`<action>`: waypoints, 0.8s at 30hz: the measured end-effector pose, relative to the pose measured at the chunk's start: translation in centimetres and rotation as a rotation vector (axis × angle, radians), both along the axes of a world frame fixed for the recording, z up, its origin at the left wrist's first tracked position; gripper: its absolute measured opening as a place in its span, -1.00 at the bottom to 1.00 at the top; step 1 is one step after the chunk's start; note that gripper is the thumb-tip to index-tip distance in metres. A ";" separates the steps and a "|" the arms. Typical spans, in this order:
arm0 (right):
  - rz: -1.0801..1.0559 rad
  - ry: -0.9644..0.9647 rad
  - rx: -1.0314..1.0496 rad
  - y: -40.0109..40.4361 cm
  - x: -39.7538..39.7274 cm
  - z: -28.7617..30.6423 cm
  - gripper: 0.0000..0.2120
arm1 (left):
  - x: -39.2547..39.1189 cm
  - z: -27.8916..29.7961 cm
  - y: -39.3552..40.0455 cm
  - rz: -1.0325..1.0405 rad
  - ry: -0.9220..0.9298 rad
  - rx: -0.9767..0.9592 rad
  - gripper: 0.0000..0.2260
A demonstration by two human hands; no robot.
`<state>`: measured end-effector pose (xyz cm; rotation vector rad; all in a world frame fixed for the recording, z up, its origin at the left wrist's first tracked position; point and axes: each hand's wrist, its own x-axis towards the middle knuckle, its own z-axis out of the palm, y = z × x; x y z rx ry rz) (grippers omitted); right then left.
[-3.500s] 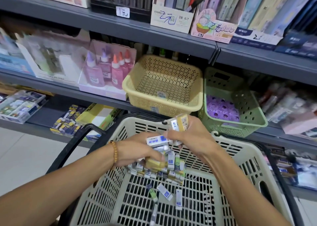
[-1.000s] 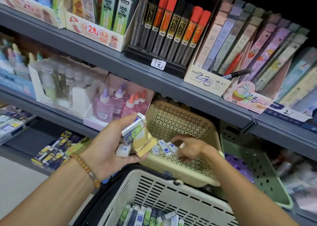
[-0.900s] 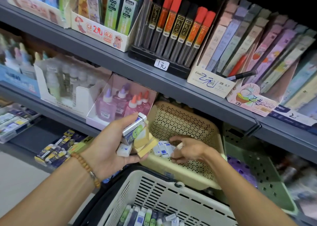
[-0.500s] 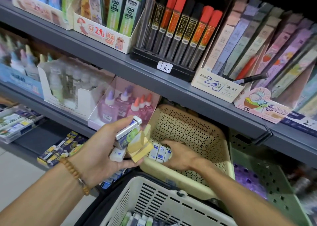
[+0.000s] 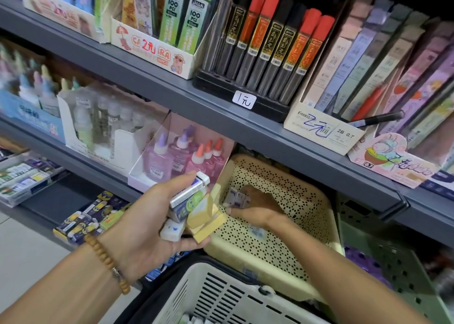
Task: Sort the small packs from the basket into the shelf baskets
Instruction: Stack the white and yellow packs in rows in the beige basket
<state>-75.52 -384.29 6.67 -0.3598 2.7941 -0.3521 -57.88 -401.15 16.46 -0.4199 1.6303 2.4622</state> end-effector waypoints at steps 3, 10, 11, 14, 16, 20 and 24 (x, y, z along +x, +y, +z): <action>-0.039 -0.020 -0.110 0.3 -0.8 -0.2 -0.21 | 0.2 0.1 0.1 0.018 -0.013 0.048 -0.70; -0.080 -0.028 -0.167 0.7 -0.9 -0.2 -0.29 | -0.2 -0.9 -0.1 0.050 -0.026 0.103 -0.66; -0.084 -0.027 -0.177 0.8 -0.8 0.0 -0.34 | -0.3 -0.9 -0.1 0.049 -0.072 0.116 -0.67; -0.094 -0.023 -0.250 1.6 -0.3 0.4 -0.78 | -0.5 -1.7 -0.3 0.084 -0.129 0.214 -0.76; -0.162 -0.086 -0.393 2.0 0.5 0.8 -0.89 | -0.4 -2.5 -0.7 0.077 -0.120 0.241 -0.77; -0.225 -0.244 -0.547 1.6 1.9 1.0 -0.82 | -0.6 -2.6 -0.8 0.091 -0.094 0.264 -0.78; -0.064 -0.082 -0.274 1.3 2.5 0.8 -0.92 | -0.6 -2.8 -0.8 0.105 -0.066 0.266 -0.79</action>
